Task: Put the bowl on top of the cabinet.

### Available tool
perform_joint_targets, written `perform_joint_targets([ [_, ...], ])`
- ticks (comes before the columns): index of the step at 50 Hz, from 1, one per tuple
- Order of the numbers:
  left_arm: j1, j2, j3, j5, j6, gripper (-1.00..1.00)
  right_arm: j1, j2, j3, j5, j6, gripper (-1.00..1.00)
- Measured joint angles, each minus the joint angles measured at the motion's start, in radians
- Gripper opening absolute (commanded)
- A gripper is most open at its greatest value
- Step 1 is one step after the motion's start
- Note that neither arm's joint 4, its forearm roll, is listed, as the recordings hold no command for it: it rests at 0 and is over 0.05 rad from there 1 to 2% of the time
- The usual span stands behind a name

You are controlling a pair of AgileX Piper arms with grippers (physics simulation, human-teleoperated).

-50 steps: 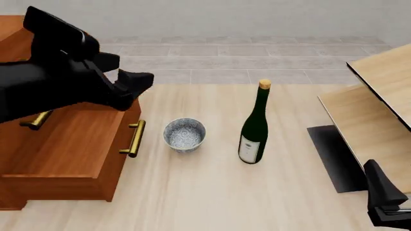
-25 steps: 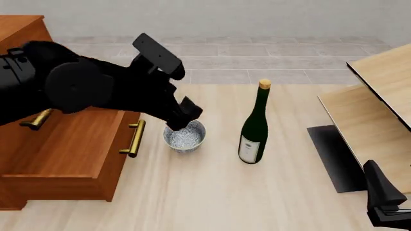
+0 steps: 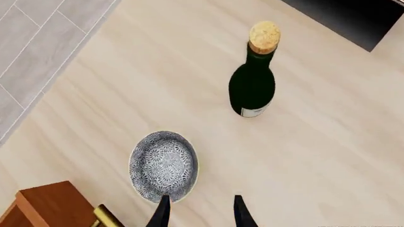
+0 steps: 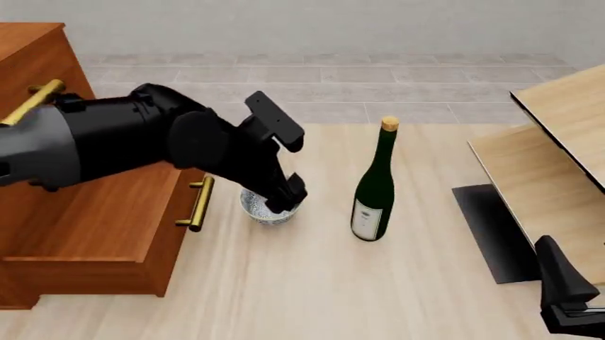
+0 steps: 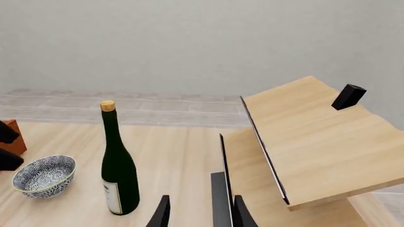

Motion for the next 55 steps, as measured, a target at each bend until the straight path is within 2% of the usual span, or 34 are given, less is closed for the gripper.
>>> perform_joint_targets([
  [55,0.081,0.355,-0.126,-0.04,0.205,1.0,-0.009,0.02,0.001,-0.018,-0.001,1.0],
])
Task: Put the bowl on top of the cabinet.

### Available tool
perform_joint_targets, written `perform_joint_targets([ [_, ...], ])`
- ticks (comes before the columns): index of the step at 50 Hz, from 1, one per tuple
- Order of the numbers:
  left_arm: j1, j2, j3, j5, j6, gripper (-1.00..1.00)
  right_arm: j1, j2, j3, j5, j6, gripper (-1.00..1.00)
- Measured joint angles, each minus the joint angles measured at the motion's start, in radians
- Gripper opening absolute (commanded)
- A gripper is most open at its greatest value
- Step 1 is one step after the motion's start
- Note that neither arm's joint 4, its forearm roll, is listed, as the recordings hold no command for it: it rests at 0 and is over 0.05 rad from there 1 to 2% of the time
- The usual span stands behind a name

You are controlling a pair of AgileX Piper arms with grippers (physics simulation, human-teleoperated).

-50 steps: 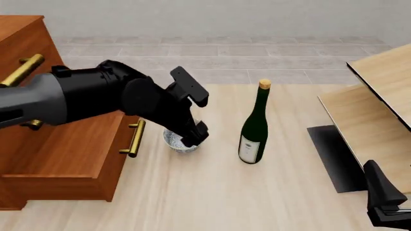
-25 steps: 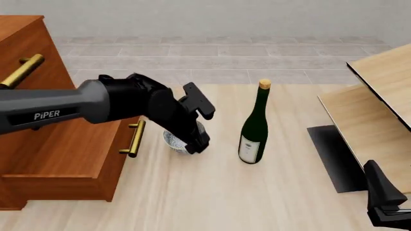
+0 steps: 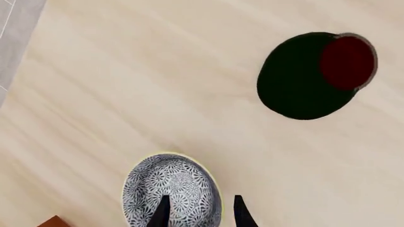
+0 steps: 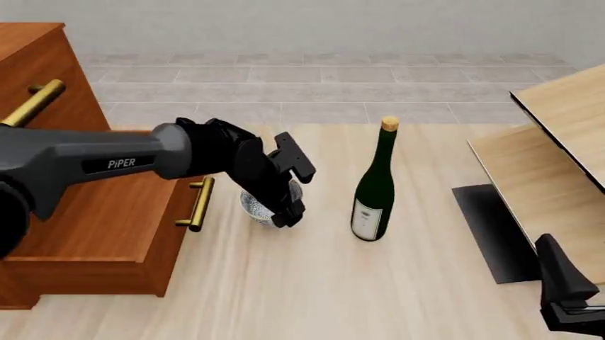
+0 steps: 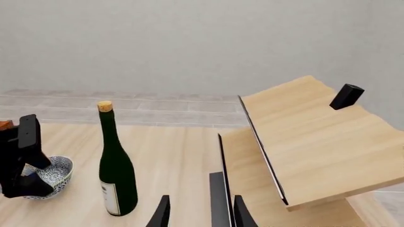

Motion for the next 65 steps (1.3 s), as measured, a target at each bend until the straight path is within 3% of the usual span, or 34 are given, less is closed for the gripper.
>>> perform_joint_targets([
  [41,-0.026,0.091,0.019,-0.043,-0.045,1.0,-0.001,-0.021,0.0,0.021,0.0,1.0],
  [42,-0.027,0.091,0.02,-0.044,-0.047,-1.0,-0.001,-0.021,0.0,0.022,0.0,1.0],
  [65,-0.028,0.078,0.027,-0.056,-0.076,-1.0,-0.001,-0.014,0.0,0.015,-0.002,1.0],
])
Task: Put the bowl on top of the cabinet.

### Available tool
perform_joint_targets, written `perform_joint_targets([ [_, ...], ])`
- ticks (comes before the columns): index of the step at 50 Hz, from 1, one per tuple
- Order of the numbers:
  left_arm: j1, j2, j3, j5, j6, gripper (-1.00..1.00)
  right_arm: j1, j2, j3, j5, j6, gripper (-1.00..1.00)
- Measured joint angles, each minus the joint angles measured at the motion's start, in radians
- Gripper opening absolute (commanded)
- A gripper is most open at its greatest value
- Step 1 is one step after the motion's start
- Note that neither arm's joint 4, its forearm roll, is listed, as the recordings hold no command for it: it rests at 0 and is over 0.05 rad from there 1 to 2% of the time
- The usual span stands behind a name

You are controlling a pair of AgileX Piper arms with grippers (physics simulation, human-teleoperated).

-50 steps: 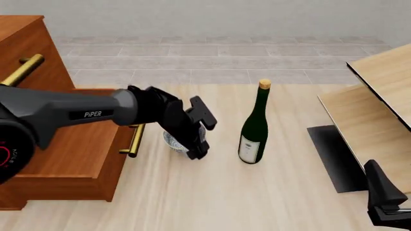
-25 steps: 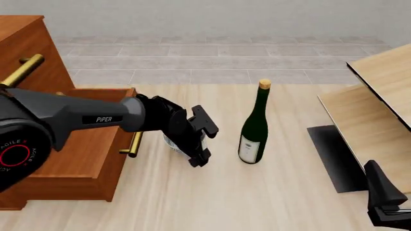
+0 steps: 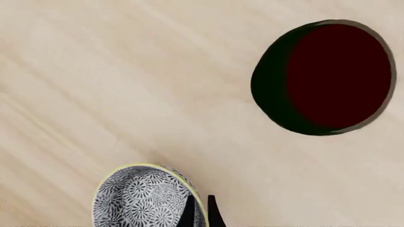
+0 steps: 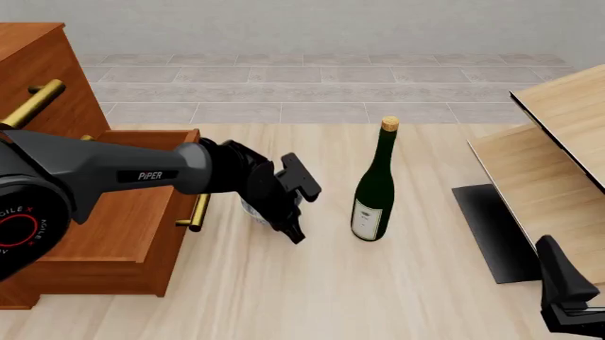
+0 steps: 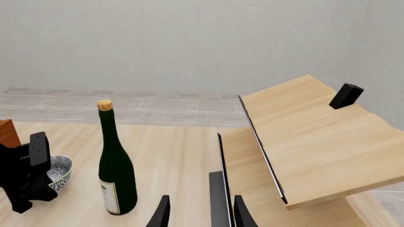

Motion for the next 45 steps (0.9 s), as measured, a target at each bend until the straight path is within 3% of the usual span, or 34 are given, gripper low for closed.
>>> perform_joint_targets([
  [29,-0.022,-0.101,-0.01,0.088,0.027,-1.0,0.001,0.033,-0.001,-0.037,0.001,1.0],
  [45,-0.031,-0.181,-0.059,0.16,0.058,-1.0,0.0,0.01,-0.002,-0.018,0.004,1.0],
])
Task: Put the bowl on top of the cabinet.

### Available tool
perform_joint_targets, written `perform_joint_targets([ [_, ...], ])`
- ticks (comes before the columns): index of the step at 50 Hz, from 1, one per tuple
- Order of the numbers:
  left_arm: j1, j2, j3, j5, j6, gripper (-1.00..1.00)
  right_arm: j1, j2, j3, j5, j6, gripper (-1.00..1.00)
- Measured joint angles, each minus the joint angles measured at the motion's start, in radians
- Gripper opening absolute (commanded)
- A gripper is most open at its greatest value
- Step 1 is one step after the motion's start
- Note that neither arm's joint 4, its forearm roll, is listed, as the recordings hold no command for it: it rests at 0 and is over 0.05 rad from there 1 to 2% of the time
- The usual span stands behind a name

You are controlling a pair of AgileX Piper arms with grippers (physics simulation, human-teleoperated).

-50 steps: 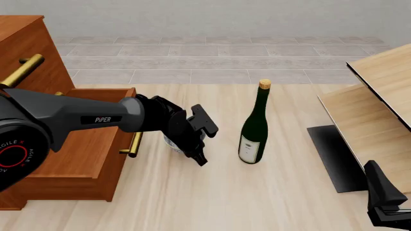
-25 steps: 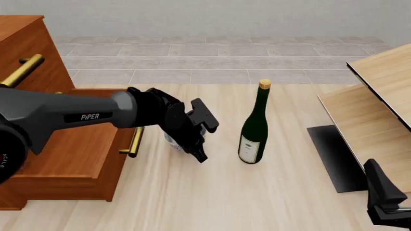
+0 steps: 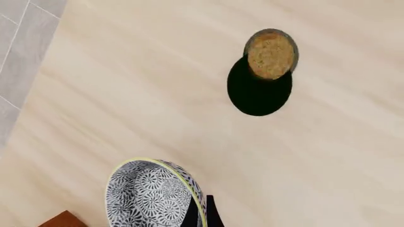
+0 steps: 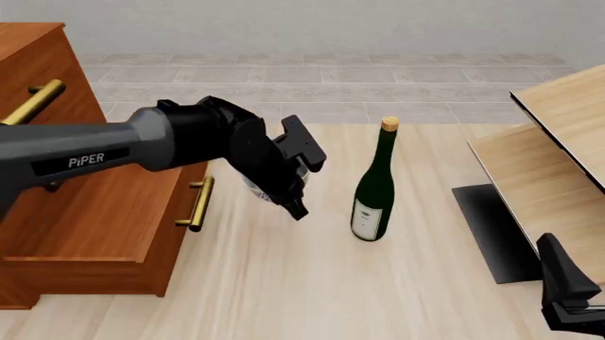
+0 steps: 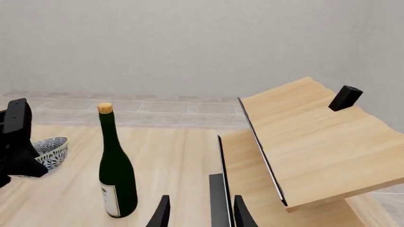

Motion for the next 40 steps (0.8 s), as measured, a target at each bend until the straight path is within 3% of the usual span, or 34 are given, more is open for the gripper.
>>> perform_joint_targets([
  [14,0.008,-0.084,-0.062,0.094,0.061,-1.0,0.001,-0.013,-0.001,0.012,0.0,1.0],
  [40,0.116,-0.206,-0.22,0.318,0.22,-1.0,0.012,-0.017,-0.001,0.016,-0.004,1.0],
])
